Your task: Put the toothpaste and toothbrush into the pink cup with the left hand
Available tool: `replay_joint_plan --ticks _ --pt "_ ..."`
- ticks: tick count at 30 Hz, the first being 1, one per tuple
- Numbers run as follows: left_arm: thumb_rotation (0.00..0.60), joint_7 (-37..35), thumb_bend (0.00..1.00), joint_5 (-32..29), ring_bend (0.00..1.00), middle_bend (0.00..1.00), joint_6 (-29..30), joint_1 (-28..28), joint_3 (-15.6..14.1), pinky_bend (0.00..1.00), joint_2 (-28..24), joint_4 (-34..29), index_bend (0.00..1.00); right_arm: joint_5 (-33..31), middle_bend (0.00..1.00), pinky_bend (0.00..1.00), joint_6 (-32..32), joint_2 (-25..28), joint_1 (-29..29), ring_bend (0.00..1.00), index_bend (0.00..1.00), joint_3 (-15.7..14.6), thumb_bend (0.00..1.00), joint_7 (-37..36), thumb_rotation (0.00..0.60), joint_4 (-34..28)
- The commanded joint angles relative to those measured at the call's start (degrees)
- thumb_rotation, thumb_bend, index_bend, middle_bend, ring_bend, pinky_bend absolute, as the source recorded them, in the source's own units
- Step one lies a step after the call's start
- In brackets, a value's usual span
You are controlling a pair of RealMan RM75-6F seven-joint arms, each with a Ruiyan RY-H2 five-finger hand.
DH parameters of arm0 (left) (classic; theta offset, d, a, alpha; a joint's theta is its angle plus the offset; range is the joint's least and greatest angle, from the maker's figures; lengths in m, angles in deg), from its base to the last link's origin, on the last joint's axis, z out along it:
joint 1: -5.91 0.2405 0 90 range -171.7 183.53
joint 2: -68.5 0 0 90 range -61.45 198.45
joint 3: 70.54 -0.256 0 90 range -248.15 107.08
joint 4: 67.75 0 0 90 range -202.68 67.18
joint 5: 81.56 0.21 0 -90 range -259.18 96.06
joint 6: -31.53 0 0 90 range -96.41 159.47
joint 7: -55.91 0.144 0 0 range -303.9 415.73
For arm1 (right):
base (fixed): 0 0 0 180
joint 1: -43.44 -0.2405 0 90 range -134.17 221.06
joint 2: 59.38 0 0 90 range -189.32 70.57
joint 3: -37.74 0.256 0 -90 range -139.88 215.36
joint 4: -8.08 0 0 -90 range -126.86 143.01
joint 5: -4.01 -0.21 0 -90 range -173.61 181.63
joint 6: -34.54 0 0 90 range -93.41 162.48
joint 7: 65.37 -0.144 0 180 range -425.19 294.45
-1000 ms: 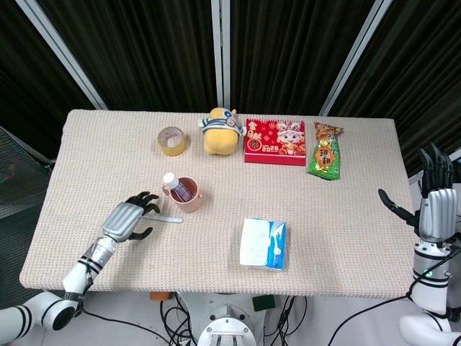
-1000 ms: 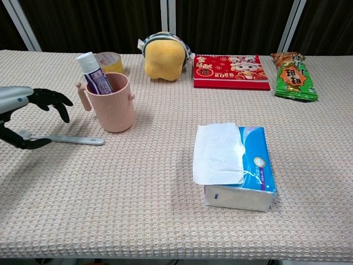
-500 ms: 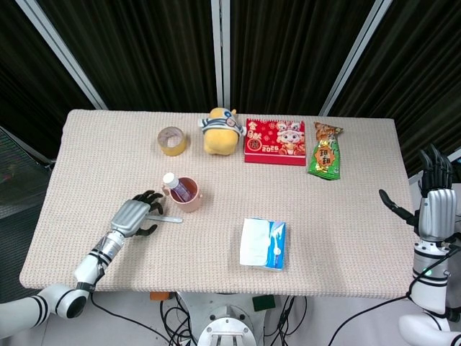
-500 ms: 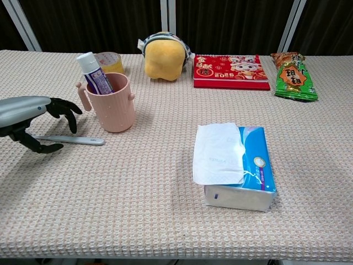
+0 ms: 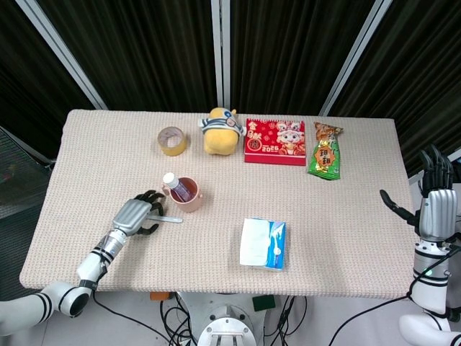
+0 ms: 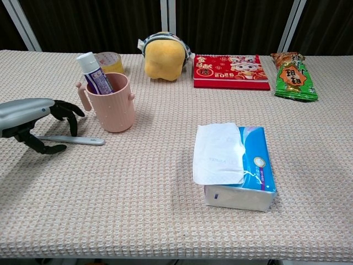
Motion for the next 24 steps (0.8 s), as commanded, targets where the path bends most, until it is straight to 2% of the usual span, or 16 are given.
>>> replay_joint_plan --ticks 1,17,24 --pt "0.600 -0.16 0.31 -0.06 0.08 0.16 -0.06 -0.07 0.06 0.21 0.14 0.23 0.46 0.02 0.00 0.00 0.13 -0.05 -0.01 0.00 0.00 -0.10 0.42 -0.03 0.600 -0.07" --pt "0.600 -0.56 0.37 -0.66 0.08 0.17 -0.72 -0.41 0.18 0.21 0.73 1.12 0.52 0.21 0.00 0.00 0.14 -0.27 0.04 0.00 0.00 -0.19 0.42 0.10 0.600 0.30" --pt "0.600 -1.65 0.38 -0.55 0.08 0.19 0.86 0.39 0.30 0.21 1.06 1.76 0.56 0.36 0.00 0.00 -0.06 -0.23 -0.03 0.00 0.00 0.00 0.42 -0.22 0.600 0.40"
